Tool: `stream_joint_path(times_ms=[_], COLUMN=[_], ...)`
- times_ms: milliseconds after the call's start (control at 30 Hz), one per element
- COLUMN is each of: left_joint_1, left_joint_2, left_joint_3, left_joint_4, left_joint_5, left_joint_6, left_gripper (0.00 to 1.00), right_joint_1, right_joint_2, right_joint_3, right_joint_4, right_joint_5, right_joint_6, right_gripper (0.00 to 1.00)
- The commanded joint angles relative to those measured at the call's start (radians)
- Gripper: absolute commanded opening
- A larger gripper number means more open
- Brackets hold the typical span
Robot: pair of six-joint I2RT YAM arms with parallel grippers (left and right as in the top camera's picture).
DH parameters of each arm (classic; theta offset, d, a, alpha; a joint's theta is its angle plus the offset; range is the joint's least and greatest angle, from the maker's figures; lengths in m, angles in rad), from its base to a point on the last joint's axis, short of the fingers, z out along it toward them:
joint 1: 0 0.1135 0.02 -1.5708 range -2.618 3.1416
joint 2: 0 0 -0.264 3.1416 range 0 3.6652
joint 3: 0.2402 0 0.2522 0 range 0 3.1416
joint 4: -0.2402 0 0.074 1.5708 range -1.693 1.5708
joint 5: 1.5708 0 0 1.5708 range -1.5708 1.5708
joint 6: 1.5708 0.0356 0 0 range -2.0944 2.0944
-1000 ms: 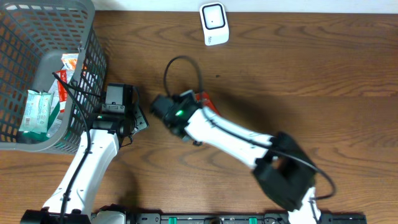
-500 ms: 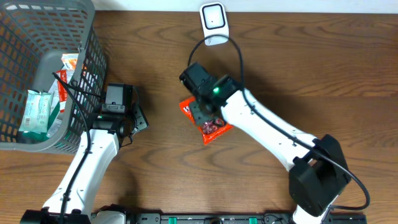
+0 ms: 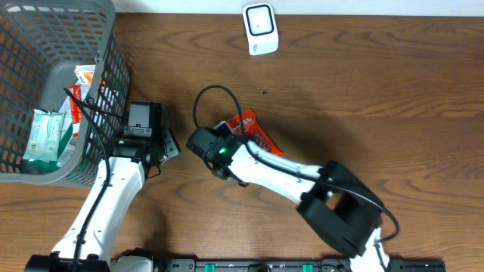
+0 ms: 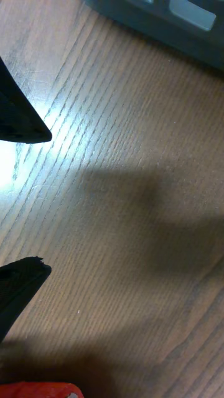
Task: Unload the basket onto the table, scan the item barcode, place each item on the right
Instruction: 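Lift the red bag with the right gripper toward the white scanner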
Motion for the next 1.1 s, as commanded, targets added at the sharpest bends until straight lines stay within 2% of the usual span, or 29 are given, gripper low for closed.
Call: stream_joint_path(times_ms=[0,233,333,533,667,800,867,967,1067], left_joint_1=[0.005,0.005,0.005,0.005,0.005,0.005,0.005,0.005,0.005], left_joint_2=[0.011,0.011,0.011,0.011,0.011,0.011,0.011,0.011,0.011], left_joint_3=[-0.009,-0.009,-0.009,-0.009,-0.009,-0.009,-0.009,-0.009,-0.009], left_joint_4=[-0.002,-0.002,-0.002,-0.002,-0.002,-0.002,-0.002,-0.002,-0.003], left_joint_5=[-0.001,-0.001,-0.001,-0.001,-0.001,-0.001,-0.001,-0.001,-0.001], left_joint_6=[0.006,0.006,0.006,0.006,0.006,0.006,0.006,0.006,0.006], left_gripper=[0.61,0.62,0.61,0.61,0.62,0.62,0.62,0.62,0.62], right_joint_1=[0.006,0.008,0.006,0.004,0.000,-0.019,-0.032,-0.056,-0.078], right_joint_2=[0.058,0.099,0.099,0.071,0.021,-0.013,-0.013,-0.010,-0.010], right_joint_3=[-0.006,-0.006,-0.006,0.028,0.097,0.117,0.116,0.081,0.040], right_joint_4=[0.014,0.014,0.008,-0.012,-0.068,-0.110,-0.125,-0.124,-0.101], right_joint_5=[0.091,-0.033,-0.003,0.092,0.092,0.077,0.040,-0.029,-0.018], right_joint_6=[-0.007,-0.005,0.005,0.004,0.004,0.004,0.003,0.003,0.000], right_gripper=[0.56,0.49,0.55,0.54,0.60,0.77,0.81,0.82,0.81])
